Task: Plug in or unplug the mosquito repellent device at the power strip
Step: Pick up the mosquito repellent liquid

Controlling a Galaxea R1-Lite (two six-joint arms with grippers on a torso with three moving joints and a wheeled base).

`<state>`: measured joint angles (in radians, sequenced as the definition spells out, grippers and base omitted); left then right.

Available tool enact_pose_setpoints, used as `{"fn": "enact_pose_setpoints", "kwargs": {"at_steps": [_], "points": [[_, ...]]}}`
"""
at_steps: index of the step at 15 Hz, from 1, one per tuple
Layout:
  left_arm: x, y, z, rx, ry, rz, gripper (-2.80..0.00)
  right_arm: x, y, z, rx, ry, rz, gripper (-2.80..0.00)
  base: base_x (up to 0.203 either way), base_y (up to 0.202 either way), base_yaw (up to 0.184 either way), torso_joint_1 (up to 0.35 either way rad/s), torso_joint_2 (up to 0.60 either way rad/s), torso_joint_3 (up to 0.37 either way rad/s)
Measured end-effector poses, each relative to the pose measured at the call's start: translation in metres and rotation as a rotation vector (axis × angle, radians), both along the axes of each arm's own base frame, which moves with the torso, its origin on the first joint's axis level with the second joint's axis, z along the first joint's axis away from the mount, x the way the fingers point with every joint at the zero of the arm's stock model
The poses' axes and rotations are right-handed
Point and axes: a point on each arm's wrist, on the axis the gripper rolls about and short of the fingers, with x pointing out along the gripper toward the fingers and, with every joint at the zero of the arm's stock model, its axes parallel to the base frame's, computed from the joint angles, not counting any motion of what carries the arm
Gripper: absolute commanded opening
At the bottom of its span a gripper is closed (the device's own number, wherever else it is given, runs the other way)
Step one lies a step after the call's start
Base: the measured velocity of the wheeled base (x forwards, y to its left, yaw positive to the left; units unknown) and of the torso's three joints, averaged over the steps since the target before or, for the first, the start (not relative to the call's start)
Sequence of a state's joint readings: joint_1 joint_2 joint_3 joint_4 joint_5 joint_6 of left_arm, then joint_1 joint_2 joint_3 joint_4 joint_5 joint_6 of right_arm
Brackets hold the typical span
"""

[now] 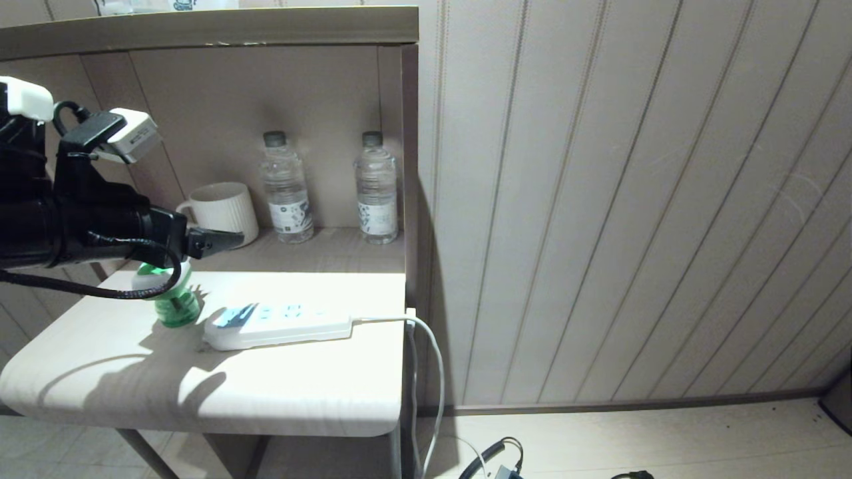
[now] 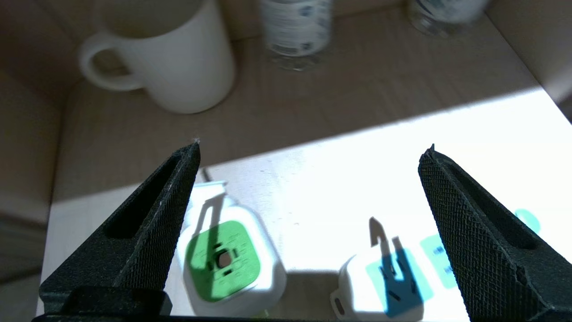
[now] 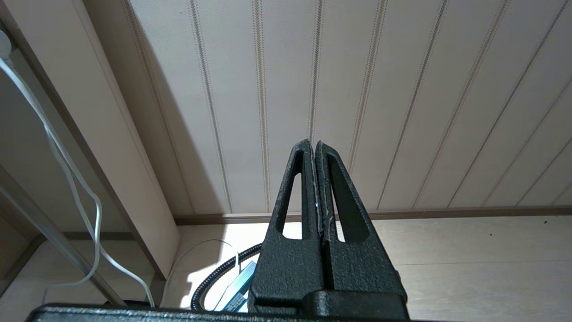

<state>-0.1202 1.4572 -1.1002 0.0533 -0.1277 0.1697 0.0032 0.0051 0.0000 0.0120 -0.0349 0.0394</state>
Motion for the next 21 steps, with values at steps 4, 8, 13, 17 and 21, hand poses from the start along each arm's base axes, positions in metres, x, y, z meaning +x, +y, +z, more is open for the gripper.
{"fn": "enact_pose_setpoints", "kwargs": {"at_steps": [4, 8, 13, 17, 21], "points": [[-0.014, 0.007, -0.025, -0.105, -0.204, 0.253, 0.00, 0.000, 0.000, 0.000, 0.000, 0.000, 0.000, -2.80, 0.000, 0.000, 0.000, 0.000, 0.00, 0.000], [-0.031, 0.013, -0.029, -0.207, -0.369, 0.376, 0.00, 0.000, 0.000, 0.000, 0.000, 0.000, -0.001, -2.80, 0.000, 0.000, 0.000, 0.000, 0.00, 0.000], [-0.040, 0.014, -0.047, -0.235, -0.328, 0.392, 0.00, 0.000, 0.000, 0.000, 0.000, 0.000, 0.000, -2.80, 0.000, 0.000, 0.000, 0.000, 0.00, 0.000], [-0.034, 0.013, -0.060, -0.224, -0.295, 0.381, 0.00, 0.000, 0.000, 0.000, 0.000, 0.000, -0.002, -2.80, 0.000, 0.000, 0.000, 0.000, 0.00, 0.000], [-0.024, 0.009, -0.078, -0.231, -0.279, 0.349, 0.00, 0.000, 0.000, 0.000, 0.000, 0.000, 0.000, -2.80, 0.000, 0.000, 0.000, 0.000, 0.00, 0.000]]}}
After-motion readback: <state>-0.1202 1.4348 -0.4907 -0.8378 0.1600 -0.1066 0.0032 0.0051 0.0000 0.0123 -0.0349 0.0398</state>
